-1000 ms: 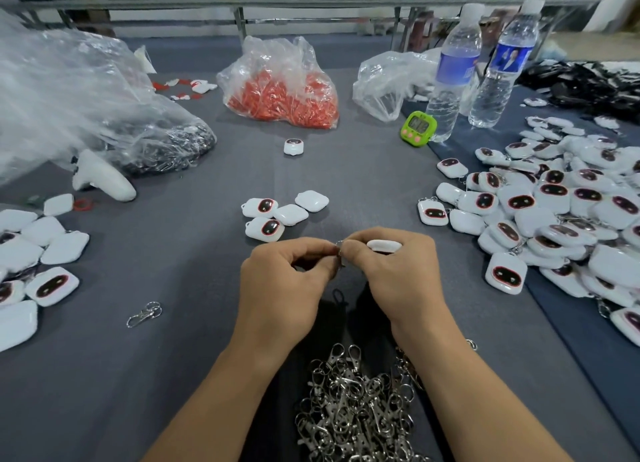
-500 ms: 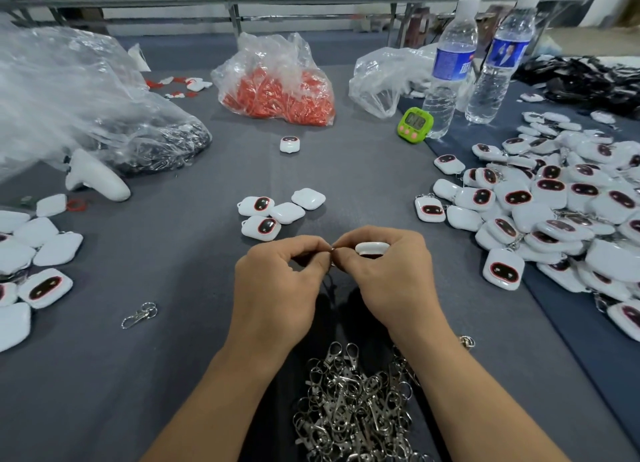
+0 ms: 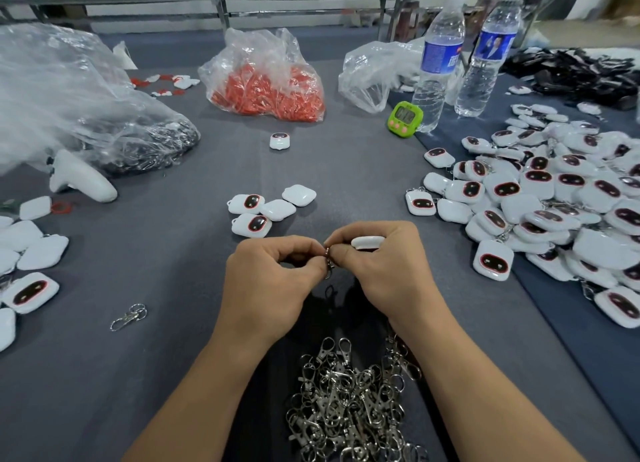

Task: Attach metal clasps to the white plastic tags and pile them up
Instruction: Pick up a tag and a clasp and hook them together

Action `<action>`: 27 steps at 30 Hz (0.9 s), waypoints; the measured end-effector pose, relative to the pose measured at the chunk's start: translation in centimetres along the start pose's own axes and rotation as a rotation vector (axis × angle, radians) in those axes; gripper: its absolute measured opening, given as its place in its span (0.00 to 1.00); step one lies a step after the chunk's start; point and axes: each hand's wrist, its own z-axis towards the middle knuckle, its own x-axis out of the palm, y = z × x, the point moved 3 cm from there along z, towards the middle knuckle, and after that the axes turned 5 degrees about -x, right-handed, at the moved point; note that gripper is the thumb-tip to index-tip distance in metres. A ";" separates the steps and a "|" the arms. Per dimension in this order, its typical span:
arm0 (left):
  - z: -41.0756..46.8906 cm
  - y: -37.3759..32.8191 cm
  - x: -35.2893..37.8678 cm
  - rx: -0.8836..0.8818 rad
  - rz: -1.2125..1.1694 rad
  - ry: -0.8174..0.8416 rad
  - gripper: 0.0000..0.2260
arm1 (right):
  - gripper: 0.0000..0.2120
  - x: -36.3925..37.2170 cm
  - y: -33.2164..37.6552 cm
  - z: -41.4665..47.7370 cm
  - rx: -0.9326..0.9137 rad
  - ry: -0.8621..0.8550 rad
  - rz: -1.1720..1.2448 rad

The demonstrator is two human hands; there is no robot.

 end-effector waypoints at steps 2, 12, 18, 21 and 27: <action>0.0 0.1 -0.1 -0.008 -0.007 0.006 0.11 | 0.09 -0.1 0.2 0.0 -0.022 0.023 -0.004; 0.3 0.0 0.2 -0.116 -0.145 0.158 0.06 | 0.10 -1.1 0.9 0.3 -0.115 0.134 -0.025; 0.1 -0.3 0.3 -0.152 -0.209 0.177 0.04 | 0.09 -0.9 1.3 -0.3 -0.127 0.130 0.012; 0.2 -0.5 0.4 -0.167 -0.260 0.137 0.06 | 0.08 -0.7 1.5 -0.4 -0.147 0.090 0.022; 0.3 -0.4 -0.3 -0.012 -0.117 -0.138 0.03 | 0.09 -0.8 0.2 0.1 0.060 -0.069 0.227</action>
